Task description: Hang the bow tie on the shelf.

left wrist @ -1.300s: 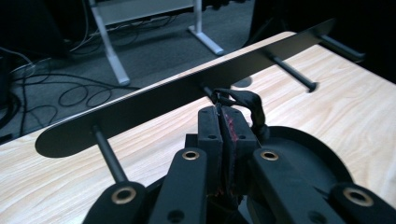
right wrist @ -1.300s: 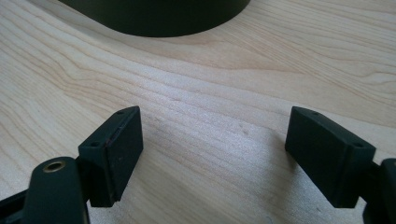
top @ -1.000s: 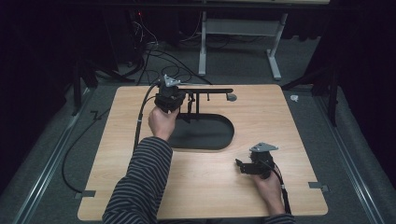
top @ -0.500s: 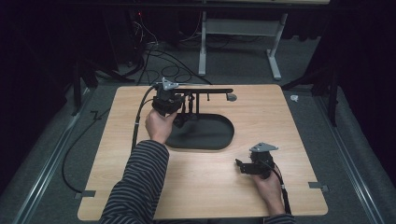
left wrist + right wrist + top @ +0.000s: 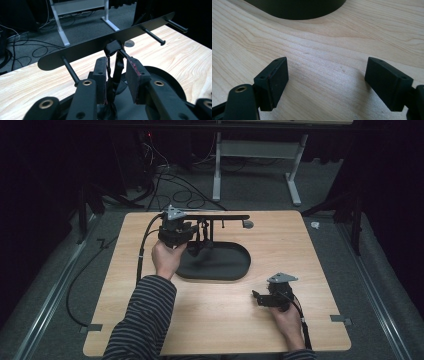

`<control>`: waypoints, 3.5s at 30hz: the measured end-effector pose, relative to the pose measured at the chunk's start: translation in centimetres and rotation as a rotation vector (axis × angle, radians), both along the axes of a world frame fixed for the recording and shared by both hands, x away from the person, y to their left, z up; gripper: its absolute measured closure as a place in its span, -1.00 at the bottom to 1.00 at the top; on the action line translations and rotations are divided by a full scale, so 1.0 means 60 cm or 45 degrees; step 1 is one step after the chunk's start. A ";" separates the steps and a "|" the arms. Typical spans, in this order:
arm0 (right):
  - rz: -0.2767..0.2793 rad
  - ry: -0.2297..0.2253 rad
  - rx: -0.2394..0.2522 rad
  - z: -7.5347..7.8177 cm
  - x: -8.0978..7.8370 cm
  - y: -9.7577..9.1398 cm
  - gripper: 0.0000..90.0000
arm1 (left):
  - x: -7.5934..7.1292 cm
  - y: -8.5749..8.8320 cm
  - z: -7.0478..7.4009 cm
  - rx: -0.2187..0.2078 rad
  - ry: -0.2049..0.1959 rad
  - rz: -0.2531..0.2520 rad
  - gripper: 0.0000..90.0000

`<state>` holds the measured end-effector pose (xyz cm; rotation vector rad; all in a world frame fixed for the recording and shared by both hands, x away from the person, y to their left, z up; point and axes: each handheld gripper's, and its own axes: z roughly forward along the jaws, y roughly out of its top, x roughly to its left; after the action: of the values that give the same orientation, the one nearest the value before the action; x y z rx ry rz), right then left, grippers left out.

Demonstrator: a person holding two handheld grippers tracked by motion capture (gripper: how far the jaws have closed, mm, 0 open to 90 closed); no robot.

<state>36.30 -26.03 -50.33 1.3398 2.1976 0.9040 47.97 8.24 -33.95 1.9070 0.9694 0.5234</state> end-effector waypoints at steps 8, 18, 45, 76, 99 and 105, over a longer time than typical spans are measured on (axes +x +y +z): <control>0.000 0.000 0.001 0.000 0.000 0.000 -0.55 | -0.011 0.005 0.002 -0.042 0.036 -0.009 0.40; -0.001 0.000 0.000 0.000 0.000 0.000 -0.55 | -0.023 0.013 0.004 -0.079 0.051 -0.008 0.31; 0.000 0.000 0.001 0.000 0.000 0.000 -0.55 | -0.066 0.034 0.000 -0.047 0.009 -0.005 0.13; 0.000 -0.001 -0.001 0.000 0.000 0.000 -0.55 | -0.122 0.065 -0.031 -0.101 0.029 -0.005 0.07; 0.000 0.000 0.001 0.000 0.000 0.000 -0.55 | -0.163 0.086 -0.045 -0.139 0.029 0.006 0.06; -0.001 0.000 0.001 0.000 0.000 0.000 -0.55 | -0.169 0.099 -0.054 -0.136 0.048 0.031 0.05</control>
<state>36.30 -26.02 -50.32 1.3407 2.1972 0.9046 37.86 14.17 -37.18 1.8177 1.0260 0.4423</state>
